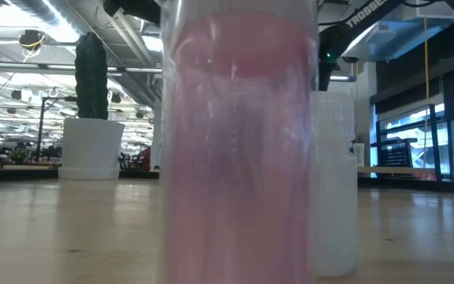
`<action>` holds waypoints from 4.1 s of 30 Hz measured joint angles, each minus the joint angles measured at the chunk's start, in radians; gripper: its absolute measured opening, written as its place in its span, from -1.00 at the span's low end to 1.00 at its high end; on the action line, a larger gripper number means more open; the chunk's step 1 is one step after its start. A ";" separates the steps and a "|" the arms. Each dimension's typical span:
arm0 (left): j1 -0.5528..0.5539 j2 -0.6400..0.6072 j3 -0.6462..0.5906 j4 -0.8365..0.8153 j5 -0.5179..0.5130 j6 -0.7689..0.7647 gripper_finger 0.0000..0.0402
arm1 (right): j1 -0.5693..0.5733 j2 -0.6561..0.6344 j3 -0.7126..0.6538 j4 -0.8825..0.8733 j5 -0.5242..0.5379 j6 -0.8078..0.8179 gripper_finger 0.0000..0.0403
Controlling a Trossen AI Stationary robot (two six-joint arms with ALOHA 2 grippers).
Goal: Pick and place medicine bottles onto shelf by color
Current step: Put the top green pill bottle on the shelf, then put the top transparent pill bottle on the shelf
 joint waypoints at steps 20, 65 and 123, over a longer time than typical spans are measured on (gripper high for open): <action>0.000 0.000 0.000 -0.007 0.009 0.000 0.18 | 0.004 -0.027 0.168 -0.181 -0.037 0.049 0.08; -0.259 0.000 0.000 -0.415 0.636 -0.632 0.18 | 0.574 -0.638 0.165 -0.431 -0.254 -0.049 0.08; -0.272 0.000 0.000 -0.396 0.328 -0.468 0.18 | 0.745 -0.840 -0.664 -0.403 -0.045 1.221 0.08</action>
